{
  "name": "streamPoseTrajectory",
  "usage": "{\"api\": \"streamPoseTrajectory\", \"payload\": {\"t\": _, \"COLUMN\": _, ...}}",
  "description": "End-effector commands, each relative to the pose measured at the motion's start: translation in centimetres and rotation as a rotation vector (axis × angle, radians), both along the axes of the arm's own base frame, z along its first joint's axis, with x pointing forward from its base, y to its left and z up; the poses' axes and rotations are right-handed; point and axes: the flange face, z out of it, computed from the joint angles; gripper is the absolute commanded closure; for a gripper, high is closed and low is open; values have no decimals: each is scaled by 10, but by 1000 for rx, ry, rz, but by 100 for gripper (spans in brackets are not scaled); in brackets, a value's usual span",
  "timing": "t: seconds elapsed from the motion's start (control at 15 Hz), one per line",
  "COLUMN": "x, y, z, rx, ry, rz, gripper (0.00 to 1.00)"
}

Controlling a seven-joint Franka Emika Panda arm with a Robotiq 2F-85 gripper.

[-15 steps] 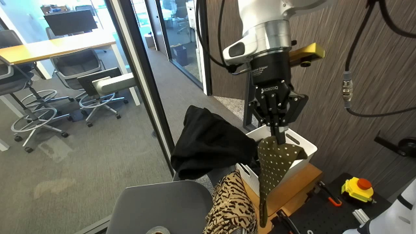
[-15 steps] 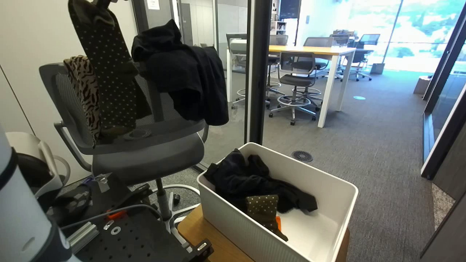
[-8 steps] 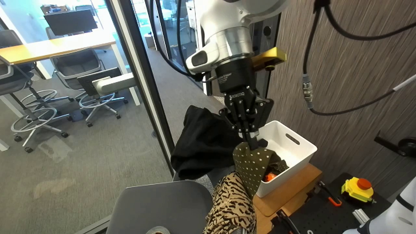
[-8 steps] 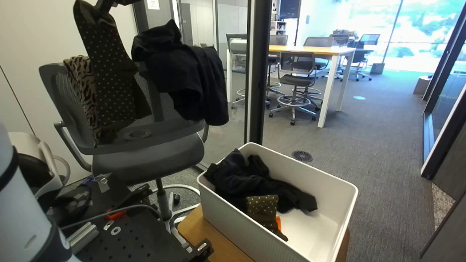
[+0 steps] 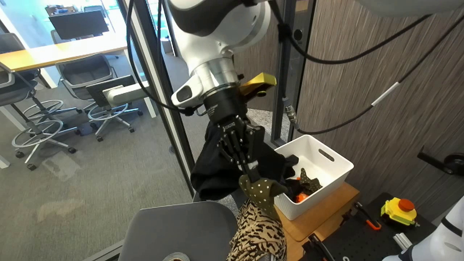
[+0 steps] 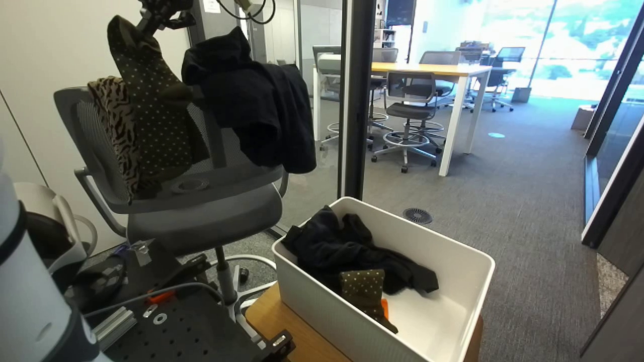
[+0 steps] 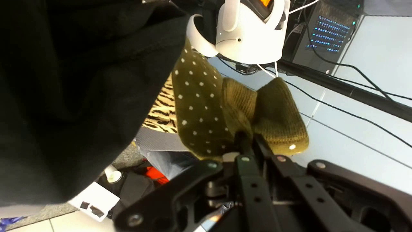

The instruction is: Pick up the sock with green and white dots from the box and put it on the chair's headrest

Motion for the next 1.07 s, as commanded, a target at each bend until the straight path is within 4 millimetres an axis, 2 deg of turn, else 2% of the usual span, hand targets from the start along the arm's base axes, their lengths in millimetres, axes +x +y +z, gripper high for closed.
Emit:
{"api": "streamPoseTrajectory", "payload": {"t": 0.0, "x": 6, "y": 31, "z": -8, "rx": -40, "ry": 52, "rz": 9, "gripper": 93}}
{"api": "streamPoseTrajectory", "payload": {"t": 0.47, "x": 5, "y": 67, "z": -32, "rx": -78, "ry": 79, "rz": -6, "gripper": 93}}
{"api": "streamPoseTrajectory", "payload": {"t": 1.0, "x": 11, "y": 80, "z": -44, "rx": -95, "ry": 100, "rz": -15, "gripper": 93}}
